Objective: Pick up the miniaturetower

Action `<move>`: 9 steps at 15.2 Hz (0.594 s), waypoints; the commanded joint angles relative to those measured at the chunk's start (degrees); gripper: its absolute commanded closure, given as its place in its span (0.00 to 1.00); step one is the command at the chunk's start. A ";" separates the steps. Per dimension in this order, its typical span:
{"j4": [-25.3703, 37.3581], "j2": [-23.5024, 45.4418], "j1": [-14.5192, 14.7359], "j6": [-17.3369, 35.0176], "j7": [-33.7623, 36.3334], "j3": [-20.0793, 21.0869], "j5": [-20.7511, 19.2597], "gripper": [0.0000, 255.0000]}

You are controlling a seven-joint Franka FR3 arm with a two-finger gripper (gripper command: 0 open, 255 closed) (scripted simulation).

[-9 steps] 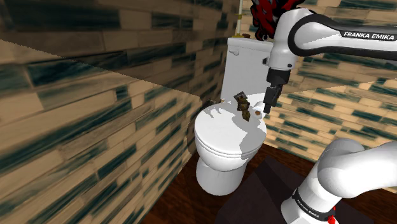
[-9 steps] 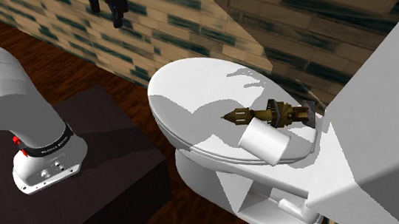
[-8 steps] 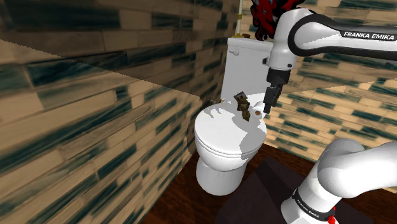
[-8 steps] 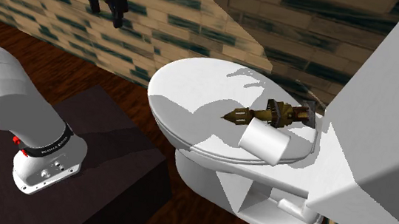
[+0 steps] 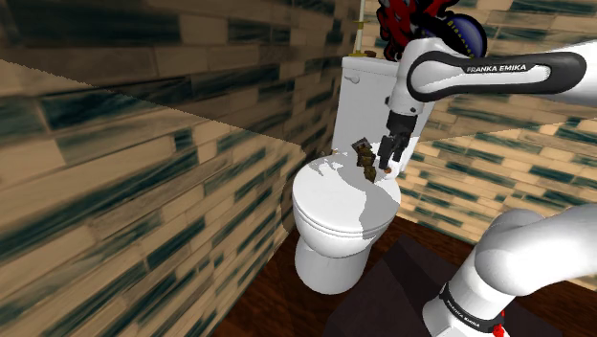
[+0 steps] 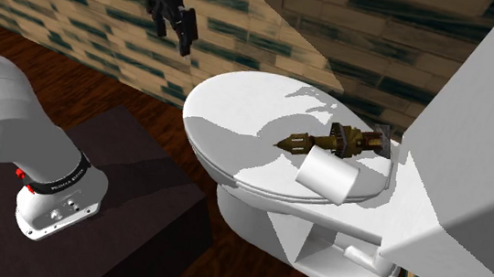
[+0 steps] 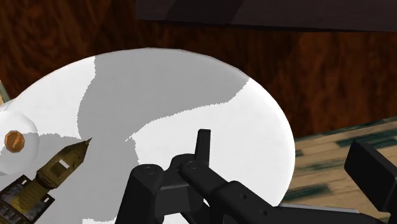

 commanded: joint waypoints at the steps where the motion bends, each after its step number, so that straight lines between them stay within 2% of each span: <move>1: 0.40 3.36 -0.94 4.03 0.32 -1.00 -0.52 0.00; 9: 3.72 16.47 -4.23 17.63 1.09 -5.21 -1.26 0.00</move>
